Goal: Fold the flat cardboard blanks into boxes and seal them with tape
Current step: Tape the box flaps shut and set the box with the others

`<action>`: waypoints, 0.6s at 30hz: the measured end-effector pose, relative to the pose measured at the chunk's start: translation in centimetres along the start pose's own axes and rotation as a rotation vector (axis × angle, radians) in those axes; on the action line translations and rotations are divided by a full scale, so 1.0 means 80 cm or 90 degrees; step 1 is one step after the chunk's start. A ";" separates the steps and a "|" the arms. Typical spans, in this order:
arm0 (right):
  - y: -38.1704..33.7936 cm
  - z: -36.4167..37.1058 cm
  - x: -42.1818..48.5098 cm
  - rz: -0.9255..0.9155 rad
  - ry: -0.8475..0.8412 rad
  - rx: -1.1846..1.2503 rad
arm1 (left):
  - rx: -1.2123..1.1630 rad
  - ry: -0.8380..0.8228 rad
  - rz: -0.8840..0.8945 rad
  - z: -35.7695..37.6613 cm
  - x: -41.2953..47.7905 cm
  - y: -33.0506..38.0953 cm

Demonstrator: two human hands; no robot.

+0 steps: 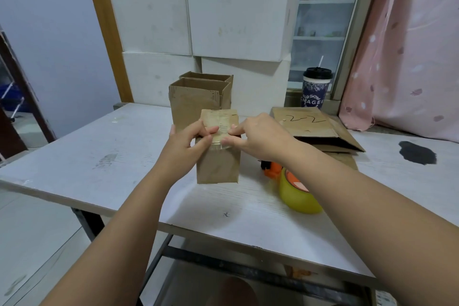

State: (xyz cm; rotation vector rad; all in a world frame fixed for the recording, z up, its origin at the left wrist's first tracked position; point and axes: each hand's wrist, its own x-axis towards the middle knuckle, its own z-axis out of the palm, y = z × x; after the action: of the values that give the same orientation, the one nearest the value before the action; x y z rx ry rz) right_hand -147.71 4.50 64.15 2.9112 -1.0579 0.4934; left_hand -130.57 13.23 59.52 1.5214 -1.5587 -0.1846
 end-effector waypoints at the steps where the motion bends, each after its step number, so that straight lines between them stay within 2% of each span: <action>1: 0.001 0.001 0.001 -0.005 -0.003 -0.021 | -0.045 -0.017 -0.008 0.001 -0.002 -0.005; 8: 0.006 0.007 -0.001 -0.007 -0.015 -0.038 | -0.112 -0.017 0.010 0.002 -0.007 -0.011; 12: 0.006 0.012 -0.005 0.010 0.011 -0.039 | -0.041 -0.004 0.032 0.005 -0.007 -0.006; 15: 0.005 0.017 -0.010 0.015 0.039 -0.013 | 0.008 0.092 0.031 0.024 -0.010 0.002; 18: 0.004 0.019 -0.014 0.010 0.047 0.032 | -0.014 0.175 0.021 0.041 -0.012 0.006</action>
State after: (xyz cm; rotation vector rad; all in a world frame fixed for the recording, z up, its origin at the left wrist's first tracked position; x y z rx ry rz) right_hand -148.31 4.80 62.36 2.9041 -1.0744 0.6321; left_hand -133.33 12.62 57.52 1.4368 -1.3568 0.0261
